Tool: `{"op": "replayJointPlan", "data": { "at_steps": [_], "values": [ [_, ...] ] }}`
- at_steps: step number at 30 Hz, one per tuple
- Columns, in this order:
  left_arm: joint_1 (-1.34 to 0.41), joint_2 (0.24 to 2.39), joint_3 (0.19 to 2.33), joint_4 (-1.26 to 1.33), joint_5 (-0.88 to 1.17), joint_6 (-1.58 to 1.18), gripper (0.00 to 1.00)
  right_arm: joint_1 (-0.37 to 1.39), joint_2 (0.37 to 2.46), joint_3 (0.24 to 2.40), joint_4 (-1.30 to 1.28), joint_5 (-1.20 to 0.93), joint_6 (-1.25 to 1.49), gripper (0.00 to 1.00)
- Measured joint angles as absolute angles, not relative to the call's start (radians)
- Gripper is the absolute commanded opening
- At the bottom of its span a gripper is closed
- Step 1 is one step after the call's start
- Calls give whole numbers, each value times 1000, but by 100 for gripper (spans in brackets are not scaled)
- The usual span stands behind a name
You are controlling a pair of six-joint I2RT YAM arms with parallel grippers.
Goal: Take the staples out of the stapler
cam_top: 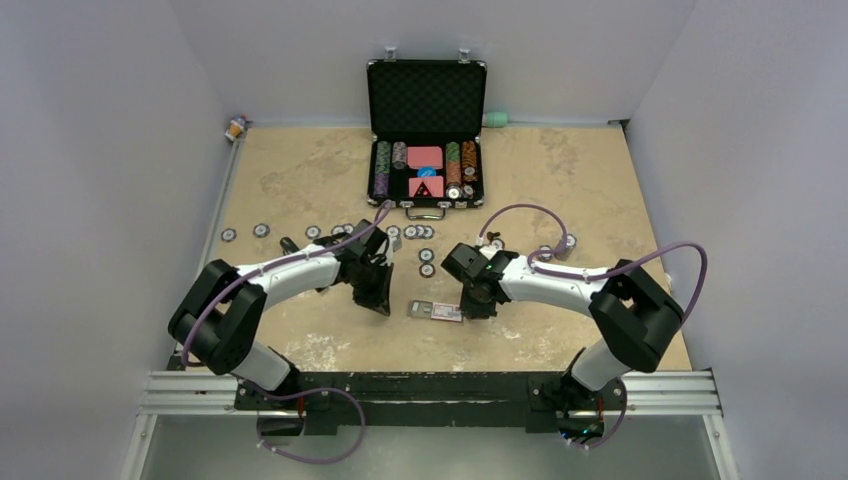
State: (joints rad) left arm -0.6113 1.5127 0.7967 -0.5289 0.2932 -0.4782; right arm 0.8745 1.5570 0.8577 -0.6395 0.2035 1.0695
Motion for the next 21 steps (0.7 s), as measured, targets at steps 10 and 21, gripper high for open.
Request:
{"op": "replayJointPlan", "data": {
  "at_steps": [10,21],
  "values": [
    [-625,1581,830,-503,327,-478,0,870,1558,849,-541,219,1031,14],
    [-640,1605,838,-470,401,-479,0,869,1565,848,-502,218,1009,13]
  ]
}}
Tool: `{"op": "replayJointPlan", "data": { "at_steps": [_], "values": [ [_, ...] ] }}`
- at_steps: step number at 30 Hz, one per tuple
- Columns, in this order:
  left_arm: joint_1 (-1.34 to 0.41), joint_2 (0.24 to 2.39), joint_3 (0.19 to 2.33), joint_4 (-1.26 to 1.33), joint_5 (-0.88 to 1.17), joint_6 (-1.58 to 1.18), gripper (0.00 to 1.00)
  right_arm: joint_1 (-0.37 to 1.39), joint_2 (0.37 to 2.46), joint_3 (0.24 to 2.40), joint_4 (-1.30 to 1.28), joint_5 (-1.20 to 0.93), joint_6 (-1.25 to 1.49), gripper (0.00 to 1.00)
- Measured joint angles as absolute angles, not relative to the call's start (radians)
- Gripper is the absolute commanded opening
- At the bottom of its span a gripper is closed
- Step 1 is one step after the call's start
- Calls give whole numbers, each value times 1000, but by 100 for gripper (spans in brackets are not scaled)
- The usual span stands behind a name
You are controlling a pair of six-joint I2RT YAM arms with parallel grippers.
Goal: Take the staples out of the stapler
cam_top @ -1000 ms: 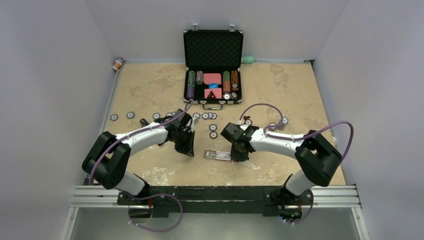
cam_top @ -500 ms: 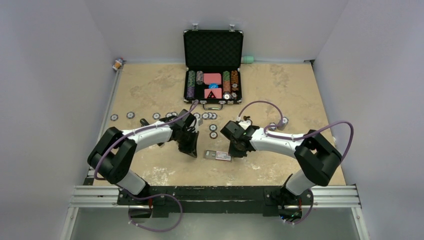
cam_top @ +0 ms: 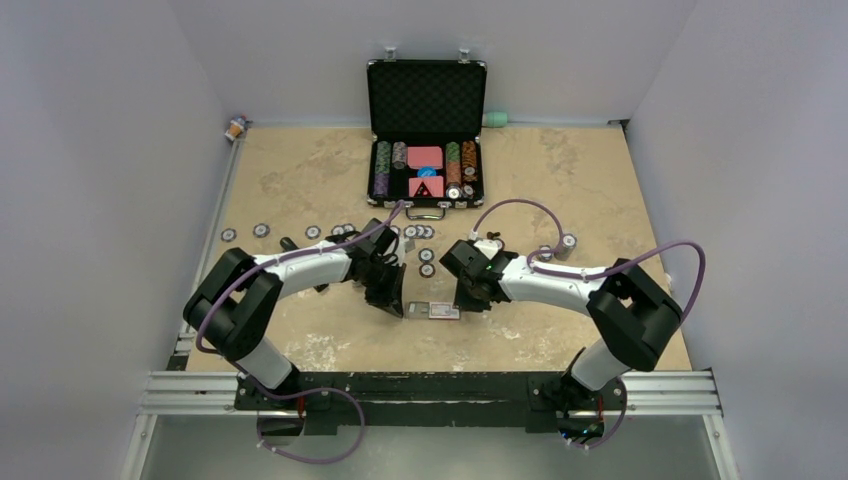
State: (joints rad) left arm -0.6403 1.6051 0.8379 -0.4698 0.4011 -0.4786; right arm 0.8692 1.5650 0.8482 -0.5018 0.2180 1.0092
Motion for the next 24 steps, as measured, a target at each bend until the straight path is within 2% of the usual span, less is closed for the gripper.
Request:
{"op": "replayJointPlan", "data": {
  "at_steps": [15,24],
  "values": [
    [-649,1617,841,-456,430,-478,0,869,1566,842,-471,213,1002,11],
    [-650,1550,840,-496,339,-479,0,869,1564,837,-457,208,1002,11]
  ]
}}
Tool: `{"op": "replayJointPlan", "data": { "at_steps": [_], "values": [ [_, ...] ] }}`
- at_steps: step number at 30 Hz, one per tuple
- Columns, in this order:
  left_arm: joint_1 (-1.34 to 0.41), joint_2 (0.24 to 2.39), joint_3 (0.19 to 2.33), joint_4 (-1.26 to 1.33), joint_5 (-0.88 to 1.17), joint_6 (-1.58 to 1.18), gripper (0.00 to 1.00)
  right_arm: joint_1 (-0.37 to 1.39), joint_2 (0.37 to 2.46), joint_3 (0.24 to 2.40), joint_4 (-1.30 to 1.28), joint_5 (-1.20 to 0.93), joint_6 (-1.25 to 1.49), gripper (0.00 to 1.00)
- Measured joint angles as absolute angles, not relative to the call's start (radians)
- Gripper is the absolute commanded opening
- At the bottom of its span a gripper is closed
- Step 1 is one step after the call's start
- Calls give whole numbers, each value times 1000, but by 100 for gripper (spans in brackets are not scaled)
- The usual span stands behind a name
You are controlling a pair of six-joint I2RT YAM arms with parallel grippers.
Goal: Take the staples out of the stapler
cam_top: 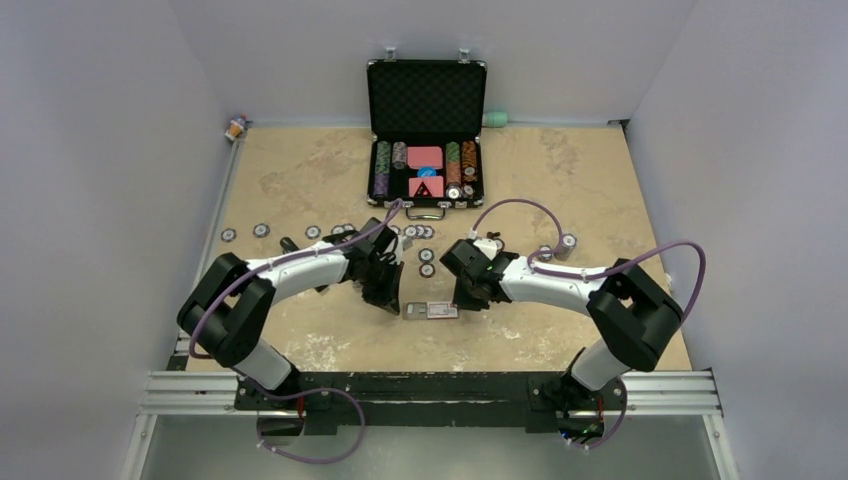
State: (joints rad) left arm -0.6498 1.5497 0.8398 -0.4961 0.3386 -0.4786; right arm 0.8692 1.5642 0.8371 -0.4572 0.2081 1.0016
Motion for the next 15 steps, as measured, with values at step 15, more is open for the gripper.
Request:
{"op": "replayJointPlan", "data": {
  "at_steps": [15],
  "values": [
    [-679,1669,901,-508,322,-487,0,869,1565,837,-452,207,1000,11]
  ]
}}
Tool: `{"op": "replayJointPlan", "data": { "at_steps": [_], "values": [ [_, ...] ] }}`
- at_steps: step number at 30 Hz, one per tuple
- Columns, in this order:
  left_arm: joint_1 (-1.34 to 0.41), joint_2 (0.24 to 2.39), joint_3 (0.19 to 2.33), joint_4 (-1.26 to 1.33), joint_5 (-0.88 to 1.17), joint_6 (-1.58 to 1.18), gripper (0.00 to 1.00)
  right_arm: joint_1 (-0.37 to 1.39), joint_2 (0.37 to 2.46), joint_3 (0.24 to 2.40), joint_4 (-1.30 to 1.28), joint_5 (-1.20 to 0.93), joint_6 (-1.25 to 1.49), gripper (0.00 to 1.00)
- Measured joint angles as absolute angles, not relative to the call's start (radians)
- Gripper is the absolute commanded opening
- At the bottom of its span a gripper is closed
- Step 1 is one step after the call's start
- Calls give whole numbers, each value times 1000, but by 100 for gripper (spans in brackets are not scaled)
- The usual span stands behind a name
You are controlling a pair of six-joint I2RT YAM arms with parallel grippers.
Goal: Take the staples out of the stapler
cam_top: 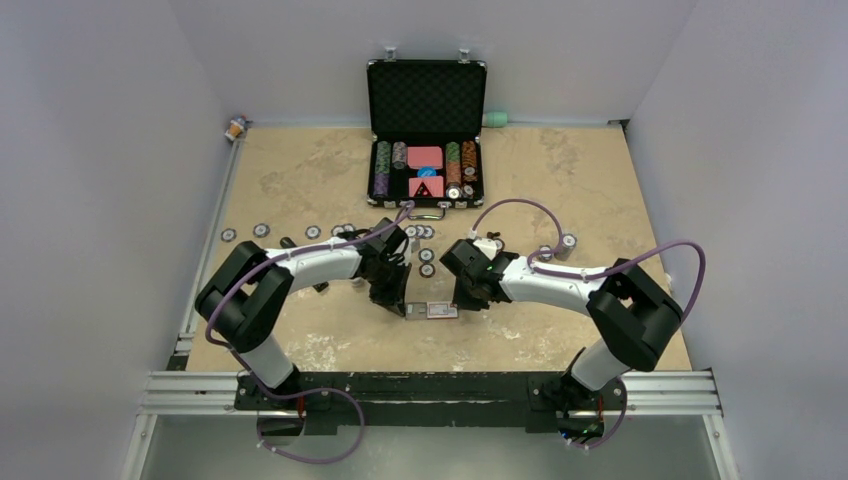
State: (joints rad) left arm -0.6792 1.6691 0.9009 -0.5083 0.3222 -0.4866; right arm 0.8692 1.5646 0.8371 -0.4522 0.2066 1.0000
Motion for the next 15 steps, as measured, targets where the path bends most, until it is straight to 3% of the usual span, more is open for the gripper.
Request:
{"op": "replayJointPlan", "data": {
  "at_steps": [15],
  "values": [
    [-685,1670,902,-504,326,-487,0,869,1566,837,-448,199,986,10]
  ]
}}
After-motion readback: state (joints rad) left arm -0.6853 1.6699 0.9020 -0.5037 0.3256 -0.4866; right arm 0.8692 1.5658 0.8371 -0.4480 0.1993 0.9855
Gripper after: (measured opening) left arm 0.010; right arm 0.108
